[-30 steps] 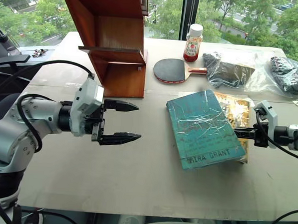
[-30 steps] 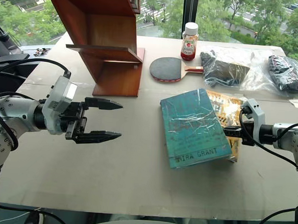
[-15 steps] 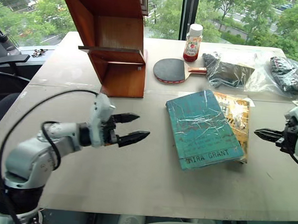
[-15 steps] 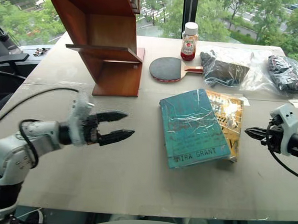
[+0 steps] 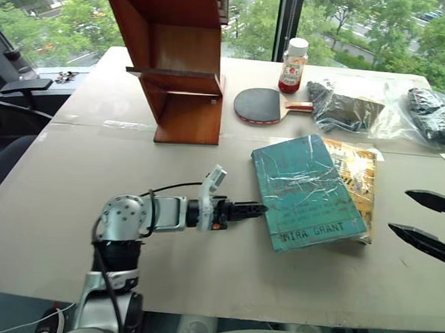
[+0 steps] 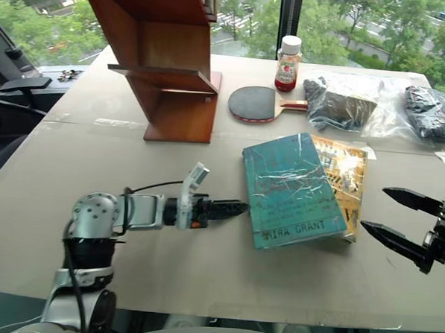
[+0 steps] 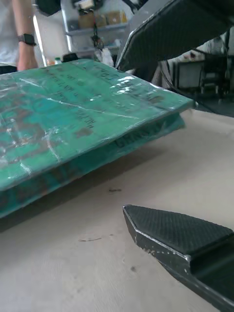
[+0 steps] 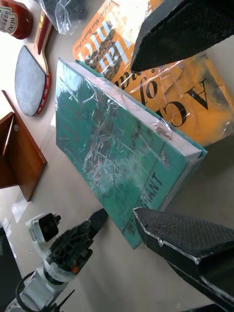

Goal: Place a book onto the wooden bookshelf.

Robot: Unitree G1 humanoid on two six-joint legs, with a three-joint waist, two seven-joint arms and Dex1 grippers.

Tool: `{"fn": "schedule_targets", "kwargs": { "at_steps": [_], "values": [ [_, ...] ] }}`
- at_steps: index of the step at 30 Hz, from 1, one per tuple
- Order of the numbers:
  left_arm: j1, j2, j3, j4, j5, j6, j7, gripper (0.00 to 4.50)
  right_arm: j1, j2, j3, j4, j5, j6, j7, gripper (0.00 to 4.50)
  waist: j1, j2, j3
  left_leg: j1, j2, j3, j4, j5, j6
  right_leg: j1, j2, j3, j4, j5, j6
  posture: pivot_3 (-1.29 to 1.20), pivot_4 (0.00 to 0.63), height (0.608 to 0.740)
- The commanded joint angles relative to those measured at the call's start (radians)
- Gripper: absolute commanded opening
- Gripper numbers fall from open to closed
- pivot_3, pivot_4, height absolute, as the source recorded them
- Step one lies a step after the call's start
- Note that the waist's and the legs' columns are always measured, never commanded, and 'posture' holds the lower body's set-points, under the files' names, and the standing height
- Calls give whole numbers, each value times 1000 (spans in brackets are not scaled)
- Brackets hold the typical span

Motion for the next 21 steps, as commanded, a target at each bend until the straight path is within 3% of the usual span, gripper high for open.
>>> {"fn": "schedule_targets", "kwargs": {
  "at_steps": [1, 7, 11, 12, 14, 16, 18, 21],
  "values": [
    [-40, -84, 32, 133, -17, 6, 157, 4500, 9, 8, -47, -57, 33, -28, -34, 4458, 5, 0, -1, 0, -1, 0, 0, 0, 0, 0, -1, 0, 0, 0, 0, 0, 150, 740],
    [-64, -203, 87, 251, 3, -13, 284, 4500, 17, 9, -64, -90, 93, -22, -101, 4458, 10, 1, -10, 2, -2, 0, 0, 0, 0, 3, -2, 0, -2, -2, -4, 0, 150, 740],
    [-69, -256, 111, 256, -13, -24, 311, 3396, 33, 6, -79, -89, 129, -24, -115, 4500, 14, 3, -12, 4, -3, -2, 1, 0, 0, 6, -2, 0, -3, -3, -4, 0, 150, 740],
    [-69, -264, 120, 257, -23, -29, 319, 2785, 38, 5, -81, -87, 133, -25, -114, 4500, 14, 3, -12, 4, -3, -2, 1, 0, 0, 6, -2, 0, -3, -3, -4, 0, 150, 740],
    [-72, -276, 132, 239, -45, -41, 316, 2023, 39, 0, -76, -79, 134, -30, -111, 4500, 13, 3, -12, 3, -3, -2, 1, 0, 0, 6, -2, -1, -4, -3, -4, 0, 150, 740],
    [-74, -284, 141, 205, -76, -49, 295, 865, 26, -7, -65, -66, 136, -35, -117, 4500, 13, 3, -12, 2, -3, -3, 0, 0, 0, 6, -2, -1, -4, -3, -5, 0, 150, 740],
    [-80, -280, 146, 148, -95, -73, 257, 60, 12, -12, -52, -57, 136, -38, -122, 4500, 15, 2, -11, 2, -3, -3, 0, 0, 0, 5, -2, -1, -4, -3, -5, 0, 150, 740],
    [-99, -241, 130, -22, -93, -127, 129, 60, -21, -18, -27, -38, 141, -42, -129, 4500, 12, 0, -9, 1, -3, -3, 1, 0, 0, 5, -2, -2, -4, -3, -5, 0, 150, 740]
  ]
}}
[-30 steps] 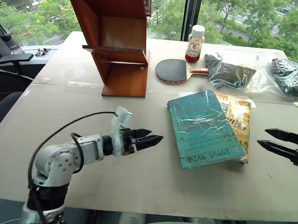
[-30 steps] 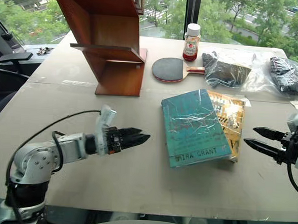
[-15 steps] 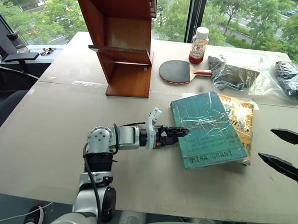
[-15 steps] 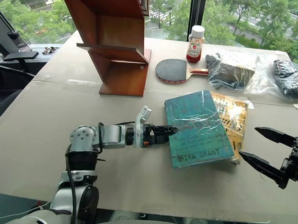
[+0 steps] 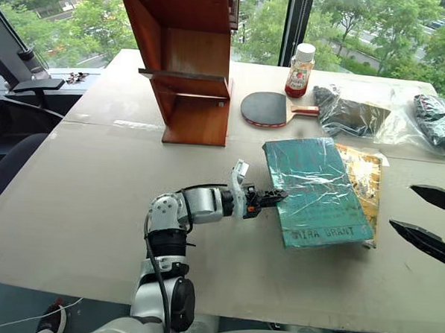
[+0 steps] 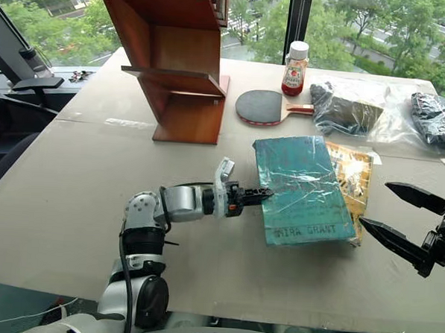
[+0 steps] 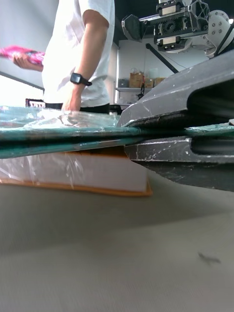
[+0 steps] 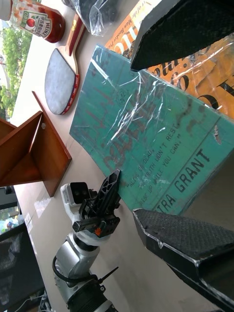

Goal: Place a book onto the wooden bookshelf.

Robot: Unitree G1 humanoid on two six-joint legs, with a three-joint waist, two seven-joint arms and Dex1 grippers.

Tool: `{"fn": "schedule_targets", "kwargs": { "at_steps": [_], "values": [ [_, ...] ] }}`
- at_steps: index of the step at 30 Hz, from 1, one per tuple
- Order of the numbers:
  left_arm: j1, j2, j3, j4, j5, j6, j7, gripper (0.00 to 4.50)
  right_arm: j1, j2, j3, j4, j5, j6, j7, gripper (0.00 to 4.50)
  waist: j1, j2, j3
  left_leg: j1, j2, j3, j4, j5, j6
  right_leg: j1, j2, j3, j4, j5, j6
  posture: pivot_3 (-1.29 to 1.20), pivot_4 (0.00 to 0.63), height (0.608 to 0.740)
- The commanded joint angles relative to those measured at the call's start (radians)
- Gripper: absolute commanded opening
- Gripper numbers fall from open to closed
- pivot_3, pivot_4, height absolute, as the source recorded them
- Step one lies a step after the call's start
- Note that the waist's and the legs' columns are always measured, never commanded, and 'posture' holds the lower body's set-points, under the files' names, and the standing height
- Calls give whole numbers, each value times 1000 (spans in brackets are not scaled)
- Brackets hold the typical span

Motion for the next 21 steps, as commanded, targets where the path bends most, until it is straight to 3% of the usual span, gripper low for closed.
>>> {"fn": "schedule_targets", "kwargs": {
  "at_steps": [1, 5, 10, 16, 21],
  "values": [
    [-35, 61, -33, -245, 21, -82, -185, 60, -39, -16, 14, 20, 21, -23, -14, 4500, -5, 0, 1, 0, 0, 0, 0, 0, 0, 0, 0, 0, 0, 0, 0, 0, 150, 740],
    [-79, 196, -182, -520, 245, -274, -439, 60, -129, -19, 49, 76, 42, -30, -45, 4500, -12, 1, 2, -3, 1, 0, -2, 0, 0, -3, 1, 0, 0, 0, -1, 0, 150, 740],
    [-145, 332, -400, -673, 695, -675, -595, 60, -273, -24, 94, 157, 73, -27, -90, 4500, -5, 1, 2, -3, 0, 1, -1, 0, 0, -3, 0, 1, -1, 0, 0, 0, 150, 740],
    [-214, 524, -652, -655, 1388, -1177, -578, 60, -437, -24, 147, 235, 138, -15, -128, 4500, -8, 2, 5, -3, 0, 2, -2, 0, 0, -3, 0, 2, -3, 0, 0, 0, 150, 740],
    [-268, 654, -667, -585, 1797, -1260, -493, 60, -512, -33, 181, 282, 183, 5, -112, 4500, -8, 1, 6, -4, 1, 2, -3, 0, 0, -3, 0, 2, -4, 0, 0, 0, 150, 740]
  ]
}}
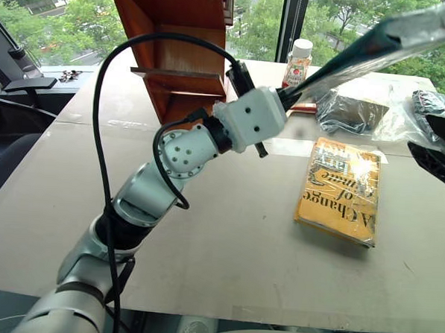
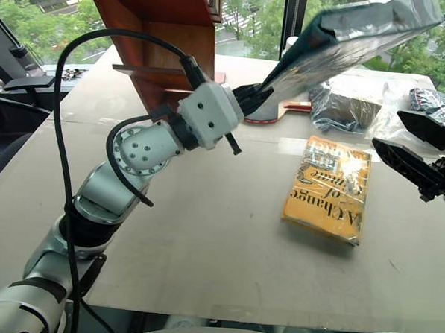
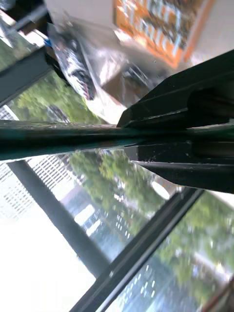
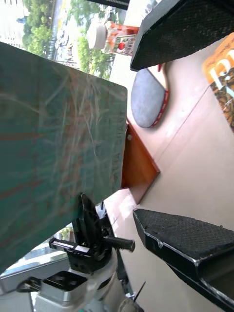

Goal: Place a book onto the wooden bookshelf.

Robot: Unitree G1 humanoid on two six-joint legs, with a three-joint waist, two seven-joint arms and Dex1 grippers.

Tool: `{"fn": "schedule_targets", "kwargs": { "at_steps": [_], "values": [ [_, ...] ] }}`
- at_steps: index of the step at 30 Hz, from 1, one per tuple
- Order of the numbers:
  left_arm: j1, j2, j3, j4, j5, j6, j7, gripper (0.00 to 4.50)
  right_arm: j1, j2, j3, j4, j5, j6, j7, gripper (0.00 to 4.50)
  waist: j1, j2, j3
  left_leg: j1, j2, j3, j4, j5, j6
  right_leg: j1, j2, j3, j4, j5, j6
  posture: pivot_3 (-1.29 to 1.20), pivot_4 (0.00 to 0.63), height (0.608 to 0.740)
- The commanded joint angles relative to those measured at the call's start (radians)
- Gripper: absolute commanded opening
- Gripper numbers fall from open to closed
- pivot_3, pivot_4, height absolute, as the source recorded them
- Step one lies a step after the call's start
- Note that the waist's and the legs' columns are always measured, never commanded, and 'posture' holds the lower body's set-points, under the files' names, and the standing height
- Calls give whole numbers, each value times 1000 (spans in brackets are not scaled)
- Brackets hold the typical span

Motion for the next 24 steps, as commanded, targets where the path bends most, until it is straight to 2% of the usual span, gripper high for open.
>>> {"fn": "schedule_targets", "kwargs": {
  "at_steps": [1, 4, 9, 17, 24],
  "values": [
    [-56, 82, 17, 29, 306, -31, 58, 60, -37, -22, 4, 21, 46, 9, 23, 4500, -1, 0, 1, 0, 0, 0, 0, 0, 0, 0, 0, 0, 0, 0, 0, 0, 150, 740],
    [-88, 120, 33, 43, 446, -12, 47, 60, -69, -25, 13, 42, 70, 21, 24, 4500, -2, 0, 2, 0, 0, 0, 0, 0, 0, 0, 0, 0, 0, 1, 1, 0, 150, 740],
    [-67, 168, 46, 55, 582, 19, -46, 60, -118, -1, 50, 67, 100, 27, 24, 4500, -2, -2, 4, -3, 1, 0, 0, 0, 0, -2, 0, -1, 0, 2, 5, 0, 150, 740],
    [81, 169, 112, -25, 654, 98, -168, 60, -154, 20, 95, 104, 60, -6, 41, 4500, -6, -2, 5, -4, 2, 0, -1, 0, 0, -5, 1, -1, 2, 2, 5, 0, 150, 740],
    [108, 191, 190, 0, 740, 135, -186, 60, -177, 40, 127, 133, 16, -37, 66, 4500, -6, -2, 5, -4, 2, 0, 1, 0, 0, -5, 1, -1, 4, 2, 5, 0, 150, 740]
  ]
}}
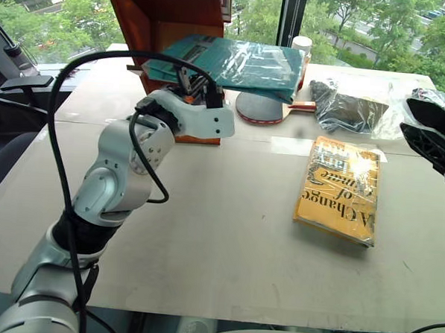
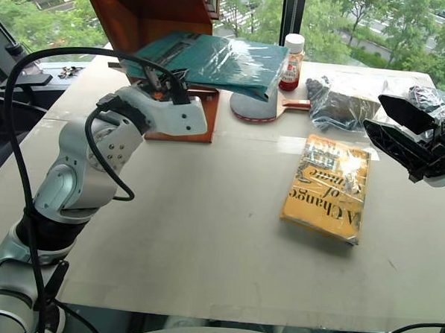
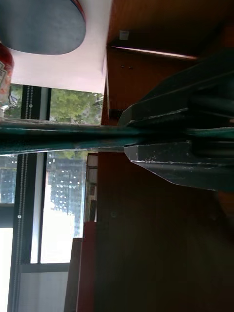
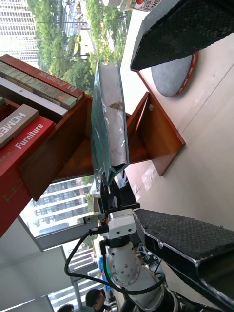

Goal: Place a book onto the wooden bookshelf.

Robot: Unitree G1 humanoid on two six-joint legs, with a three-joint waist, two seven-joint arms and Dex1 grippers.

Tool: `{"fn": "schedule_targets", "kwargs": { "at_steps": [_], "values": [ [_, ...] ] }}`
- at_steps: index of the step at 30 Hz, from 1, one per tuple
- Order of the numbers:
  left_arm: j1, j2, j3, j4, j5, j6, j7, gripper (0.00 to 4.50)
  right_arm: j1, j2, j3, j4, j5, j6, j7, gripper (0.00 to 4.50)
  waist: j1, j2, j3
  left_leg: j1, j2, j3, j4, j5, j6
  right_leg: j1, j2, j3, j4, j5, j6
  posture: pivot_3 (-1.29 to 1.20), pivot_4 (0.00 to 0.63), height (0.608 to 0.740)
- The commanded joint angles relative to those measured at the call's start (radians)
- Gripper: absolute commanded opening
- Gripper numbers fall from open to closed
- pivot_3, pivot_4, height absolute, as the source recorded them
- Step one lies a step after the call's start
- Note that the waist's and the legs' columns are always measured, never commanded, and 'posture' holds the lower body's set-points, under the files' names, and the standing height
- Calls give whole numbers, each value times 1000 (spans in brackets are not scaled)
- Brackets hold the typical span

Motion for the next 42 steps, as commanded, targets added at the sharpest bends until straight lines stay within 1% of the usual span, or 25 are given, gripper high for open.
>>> {"fn": "schedule_targets", "kwargs": {
  "at_steps": [1, 6, 12, 16, 18, 19, 20, 21, 23, 24, 25, 26, 27, 32, 37, 39, 40, 42],
  "values": [
    [-8, 18, 73, -7, 48, 28, -3, 60, -27, 1, 0, 1, -10, -31, 22, 4500, 0, 0, 0, 0, 0, 0, 0, 0, 0, 0, 0, 0, 0, 0, 0, 0, 150, 740],
    [11, 25, 88, 18, 94, 68, -46, 60, -41, 8, 14, 16, -30, -48, 41, 4500, 0, 0, 0, 0, 0, 0, 0, 0, 0, 0, 0, 0, 0, 0, 0, 0, 150, 740],
    [23, -20, 105, 0, 168, 145, -57, 60, -53, 18, 25, 32, -50, -64, 56, 4500, -3, 0, 0, 0, 0, 0, 0, 0, 0, 0, 0, 0, 0, 0, 0, 0, 150, 740],
    [33, -26, 112, -10, 177, 149, -66, 60, -79, 26, 42, 59, -81, -89, 61, 4500, -9, 0, 0, 2, 1, 1, 0, 0, 0, 0, 0, 0, 2, 0, 0, 0, 150, 740],
    [34, -34, 115, -13, 178, 149, -69, 796, -95, 32, 48, 76, -101, -104, 61, 4500, -12, 0, 0, 3, 1, 1, 0, 0, 0, 0, 1, 1, 2, 0, 0, 0, 150, 740],
    [34, -38, 116, -14, 178, 150, -69, 924, -99, 32, 51, 84, -107, -106, 64, 4500, -11, 0, 0, 3, 1, 1, 0, 0, 0, 0, 1, 1, 2, 0, 0, 0, 150, 740],
    [35, -42, 117, -15, 180, 151, -70, 1474, -102, 32, 53, 89, -110, -107, 67, 4500, -8, 0, 0, 3, 1, 1, 0, 0, 0, 0, 1, 1, 2, 0, 0, 0, 150, 740],
    [36, -46, 118, -16, 181, 152, -70, 1837, -103, 32, 54, 92, -112, -108, 70, 4500, -6, 0, 0, 3, 1, 1, 0, 0, 0, 0, 1, 1, 2, 0, 0, 0, 150, 740],
    [39, -59, 127, -19, 193, 163, -55, 2890, -105, 33, 55, 95, -114, -106, 74, 4500, -3, 0, 0, 2, 1, 1, 0, 0, 0, 0, 0, 1, 2, 0, 0, 0, 150, 740],
    [38, -65, 132, -19, 198, 166, -45, 3126, -106, 35, 54, 96, -113, -105, 76, 4500, -1, 0, 0, 2, 1, 1, 0, 0, 0, 0, 0, 1, 2, 0, 0, 0, 150, 740],
    [38, -72, 136, -19, 204, 169, -31, 3727, -107, 35, 54, 95, -112, -104, 77, 4500, 0, 0, 0, 2, 1, 1, 0, 0, 0, 0, 0, 1, 2, 0, 0, 0, 150, 740],
    [38, -83, 140, -18, 209, 172, -16, 4155, -108, 36, 53, 96, -111, -104, 77, 4500, 0, 0, 0, 2, 0, 1, 0, 0, 0, 0, 0, 1, 2, 0, 0, 0, 150, 740],
    [39, -94, 143, -19, 211, 174, -1, 4428, -108, 37, 53, 97, -112, -105, 78, 4500, 0, 0, 0, 2, 0, 1, 0, 0, 0, 0, 0, 1, 2, 0, 0, 0, 150, 740],
    [94, -142, 172, -80, 191, 148, 49, 4428, -44, 26, 25, 85, -119, -97, 84, 4500, 0, 0, 0, 2, 1, 1, 0, 0, 0, 1, 0, 1, 2, 0, 0, 0, 150, 740],
    [291, -173, 206, -207, 82, 36, 83, 4428, 123, 33, -31, 30, -130, -102, 77, 4500, 1, 0, 0, 2, 1, 1, 0, 0, 0, 1, -2, 0, 3, 0, 0, 0, 150, 740],
    [343, -183, 220, -241, 37, -9, 99, 4428, 170, 42, -48, -4, -119, -100, 67, 4500, 1, 0, 0, 2, 1, 1, 0, 0, 0, 1, -3, 0, 3, 0, 0, 0, 150, 740],
    [388, -191, 225, -266, -10, -42, 97, 4428, 213, 42, -49, -33, -131, -104, 70, 4500, 1, 0, 0, 2, 1, 1, 0, 0, 0, 1, -3, 0, 3, 0, 0, 0, 150, 740],
    [490, -228, 223, -318, -145, -92, 64, 4428, 333, 40, -26, -91, -216, -145, 105, 4500, 1, 0, -1, 2, 1, 2, 0, 0, 0, 1, -3, 0, 3, 0, 0, 0, 150, 740]
  ]
}}
